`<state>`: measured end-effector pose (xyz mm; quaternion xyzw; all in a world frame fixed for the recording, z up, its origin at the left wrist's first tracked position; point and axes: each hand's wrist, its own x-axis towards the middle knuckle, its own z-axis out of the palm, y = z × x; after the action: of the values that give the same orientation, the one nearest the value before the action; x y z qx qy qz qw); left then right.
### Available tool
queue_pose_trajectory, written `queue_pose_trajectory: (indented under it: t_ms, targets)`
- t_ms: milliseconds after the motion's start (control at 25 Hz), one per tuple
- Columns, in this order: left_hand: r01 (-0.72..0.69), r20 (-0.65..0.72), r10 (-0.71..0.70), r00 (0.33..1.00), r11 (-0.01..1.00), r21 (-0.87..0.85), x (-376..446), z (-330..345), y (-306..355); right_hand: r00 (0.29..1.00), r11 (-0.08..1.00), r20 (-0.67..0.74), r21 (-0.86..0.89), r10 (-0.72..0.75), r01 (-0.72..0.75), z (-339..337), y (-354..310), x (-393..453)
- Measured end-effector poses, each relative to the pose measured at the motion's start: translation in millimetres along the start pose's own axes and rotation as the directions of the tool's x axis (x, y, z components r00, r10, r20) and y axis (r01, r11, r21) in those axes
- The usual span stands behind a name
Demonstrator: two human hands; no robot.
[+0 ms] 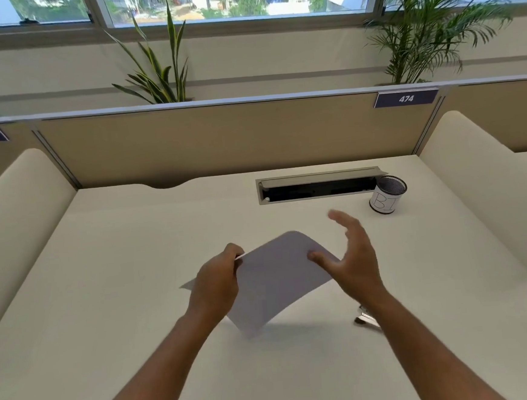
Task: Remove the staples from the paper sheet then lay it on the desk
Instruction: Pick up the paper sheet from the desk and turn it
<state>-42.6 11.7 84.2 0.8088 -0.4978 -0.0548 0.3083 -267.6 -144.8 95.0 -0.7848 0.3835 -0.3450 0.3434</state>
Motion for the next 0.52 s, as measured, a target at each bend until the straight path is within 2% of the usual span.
queue_pose_trajectory:
  t_ms: [40,120,200,280,320,360,400,440,480,520]
  targets:
    - [-0.043,0.028,0.041,0.999,0.997,0.068,2.0,-0.1,4.0,0.991,0.991,0.133,-0.127,-0.035,0.052,-1.3,-3.2,7.8]
    - [-0.147,0.028,0.144,0.989,0.982,0.118,1.2,2.6,10.7,0.952,0.983,0.305,-0.171,-0.011,0.066,2.0,-7.4,16.7]
    - [-0.147,-0.105,0.16,0.982,0.982,0.122,-3.5,4.5,2.1,0.958,0.997,0.287,-0.073,0.017,0.004,2.9,3.0,16.4]
    - [0.052,-0.281,-0.014,0.959,0.991,0.127,-12.9,2.3,-18.5,0.965,0.99,0.244,0.082,0.095,-0.118,-0.5,16.0,8.4]
    - [0.163,-0.344,-0.142,0.928,0.986,0.031,-18.5,0.6,-31.8,0.965,0.972,0.226,0.159,0.133,-0.171,-2.0,22.1,2.9]
    - [0.23,-0.337,-0.267,0.903,0.962,-0.147,-23.4,-1.7,-42.1,0.96,0.945,0.219,0.235,0.176,-0.227,-2.2,27.5,-2.8]
    - [0.256,-0.243,-0.363,0.9,0.89,-0.378,-27.6,-2.5,-50.4,0.953,0.918,0.215,0.288,0.216,-0.273,-1.1,29.6,-7.2]
    - [0.282,-0.084,-0.405,0.911,0.757,-0.589,-30.1,-3.1,-53.8,0.947,0.897,0.205,0.323,0.246,-0.302,1.8,31.8,-10.1]
    - [0.331,0.083,-0.396,0.914,0.613,-0.718,-30.9,-3.2,-52.9,0.944,0.882,0.196,0.347,0.265,-0.32,5.2,33.8,-11.8]
    - [0.376,0.178,-0.388,0.904,0.525,-0.763,-30.6,-0.3,-51.8,0.944,0.876,0.184,0.357,0.273,-0.323,9.3,34.6,-13.7]
